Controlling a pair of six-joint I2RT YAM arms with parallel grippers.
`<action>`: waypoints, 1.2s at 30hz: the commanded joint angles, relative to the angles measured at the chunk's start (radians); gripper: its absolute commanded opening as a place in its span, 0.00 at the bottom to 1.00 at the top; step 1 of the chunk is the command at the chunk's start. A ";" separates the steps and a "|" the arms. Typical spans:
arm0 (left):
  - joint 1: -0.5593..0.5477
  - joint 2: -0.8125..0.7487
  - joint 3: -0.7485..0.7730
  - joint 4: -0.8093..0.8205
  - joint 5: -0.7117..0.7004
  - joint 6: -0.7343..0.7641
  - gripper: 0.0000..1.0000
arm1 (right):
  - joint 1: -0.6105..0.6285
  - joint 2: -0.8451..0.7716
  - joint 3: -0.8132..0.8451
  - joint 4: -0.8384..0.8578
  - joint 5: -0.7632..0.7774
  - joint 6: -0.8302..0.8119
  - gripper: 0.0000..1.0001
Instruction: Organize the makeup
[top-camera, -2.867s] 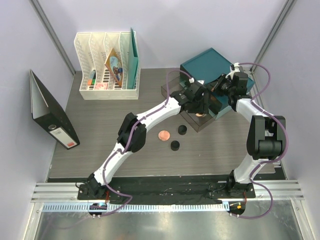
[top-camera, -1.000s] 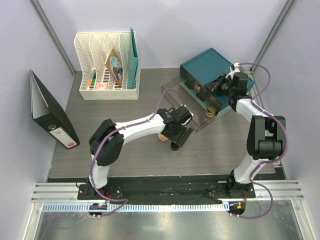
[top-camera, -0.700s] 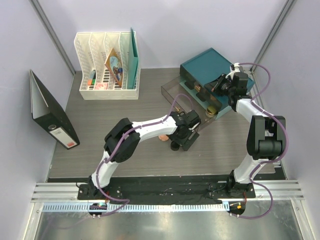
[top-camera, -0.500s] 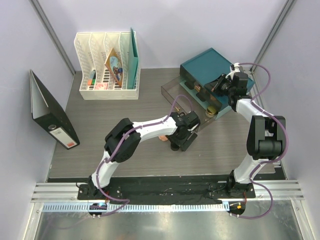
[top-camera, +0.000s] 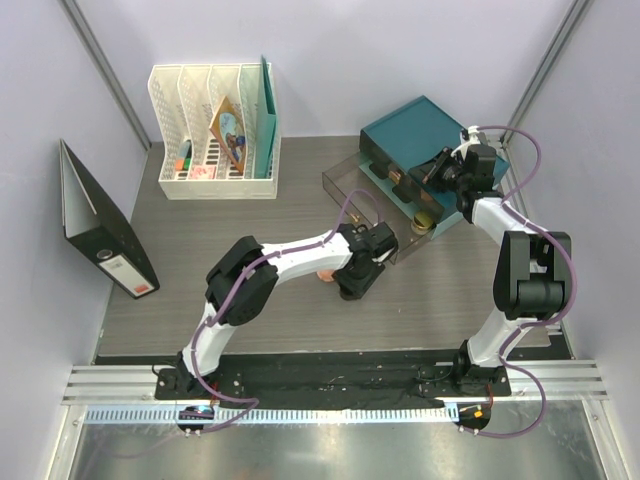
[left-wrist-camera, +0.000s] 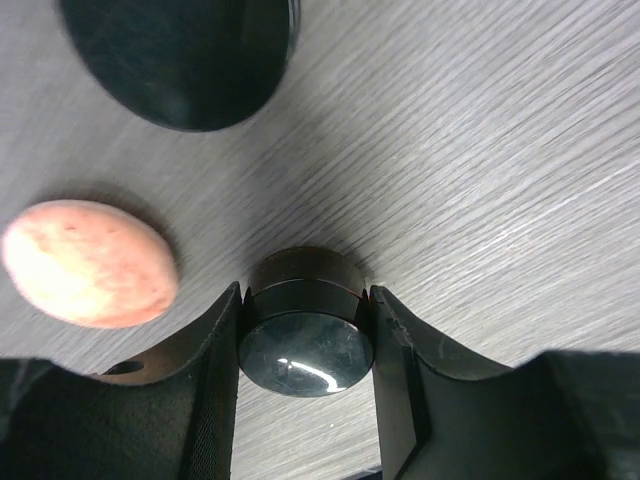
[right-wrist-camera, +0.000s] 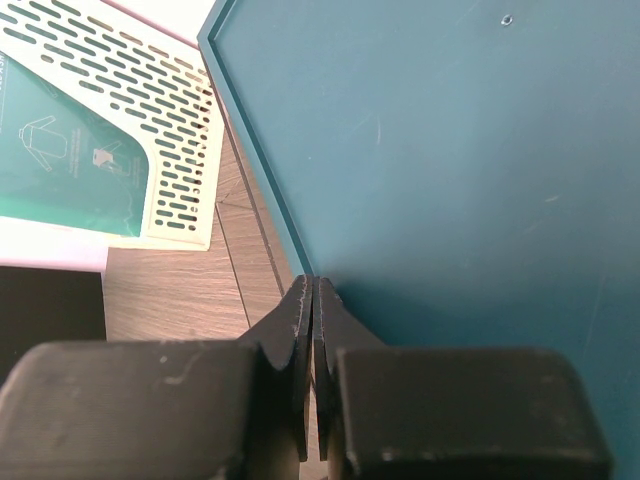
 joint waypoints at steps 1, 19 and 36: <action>-0.003 -0.071 0.127 -0.029 -0.058 0.036 0.00 | 0.008 0.136 -0.141 -0.487 0.060 -0.094 0.06; 0.167 -0.005 0.445 0.192 0.164 -0.105 0.00 | 0.010 0.133 -0.158 -0.476 0.053 -0.091 0.06; 0.200 0.270 0.619 0.315 0.207 -0.268 0.36 | 0.010 0.144 -0.150 -0.475 0.049 -0.088 0.06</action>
